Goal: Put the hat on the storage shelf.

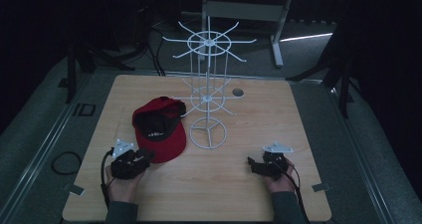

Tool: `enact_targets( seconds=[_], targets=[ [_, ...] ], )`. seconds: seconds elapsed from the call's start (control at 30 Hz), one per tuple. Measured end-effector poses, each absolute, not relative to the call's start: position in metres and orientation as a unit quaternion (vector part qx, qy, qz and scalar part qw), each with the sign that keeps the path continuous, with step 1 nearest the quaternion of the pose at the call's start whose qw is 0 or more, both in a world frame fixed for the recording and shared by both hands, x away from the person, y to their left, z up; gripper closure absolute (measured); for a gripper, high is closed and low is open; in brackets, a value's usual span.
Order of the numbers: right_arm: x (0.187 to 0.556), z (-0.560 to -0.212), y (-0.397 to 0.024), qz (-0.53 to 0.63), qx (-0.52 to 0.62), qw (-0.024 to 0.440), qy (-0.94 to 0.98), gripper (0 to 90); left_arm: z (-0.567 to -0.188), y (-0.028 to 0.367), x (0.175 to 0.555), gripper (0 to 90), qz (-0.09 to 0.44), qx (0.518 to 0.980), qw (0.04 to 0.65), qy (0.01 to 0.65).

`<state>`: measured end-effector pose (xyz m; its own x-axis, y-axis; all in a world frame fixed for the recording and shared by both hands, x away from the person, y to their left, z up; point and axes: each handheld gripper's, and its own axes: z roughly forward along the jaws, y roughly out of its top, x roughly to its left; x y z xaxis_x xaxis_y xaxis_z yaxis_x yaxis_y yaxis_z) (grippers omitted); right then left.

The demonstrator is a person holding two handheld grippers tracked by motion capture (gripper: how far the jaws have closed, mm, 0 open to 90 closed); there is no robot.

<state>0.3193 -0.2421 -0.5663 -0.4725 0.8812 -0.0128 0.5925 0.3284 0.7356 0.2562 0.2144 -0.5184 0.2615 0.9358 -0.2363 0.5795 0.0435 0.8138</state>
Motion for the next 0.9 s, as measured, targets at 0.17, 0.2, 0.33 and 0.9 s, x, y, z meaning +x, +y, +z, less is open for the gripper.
enact_targets(
  seconds=[0.17,0.2,0.33,0.9],
  targets=[
    [0.319,-0.566,-0.242,0.341,0.468,0.211,0.787,22.7,-0.514,0.228,0.257,50.8,0.217,0.642,0.438,0.590],
    [0.319,-0.566,-0.242,0.342,0.468,0.211,0.787,22.7,-0.514,0.230,0.258,48.6,0.208,0.645,0.437,0.592],
    [0.319,-0.566,-0.242,0.342,0.468,0.211,0.787,22.7,-0.520,0.229,0.265,47.9,0.181,0.665,0.425,0.587],
    [0.319,-0.566,-0.242,0.342,0.468,0.211,0.787,22.7,-0.553,0.216,0.306,57.5,0.040,0.707,0.408,0.576]
  ],
)
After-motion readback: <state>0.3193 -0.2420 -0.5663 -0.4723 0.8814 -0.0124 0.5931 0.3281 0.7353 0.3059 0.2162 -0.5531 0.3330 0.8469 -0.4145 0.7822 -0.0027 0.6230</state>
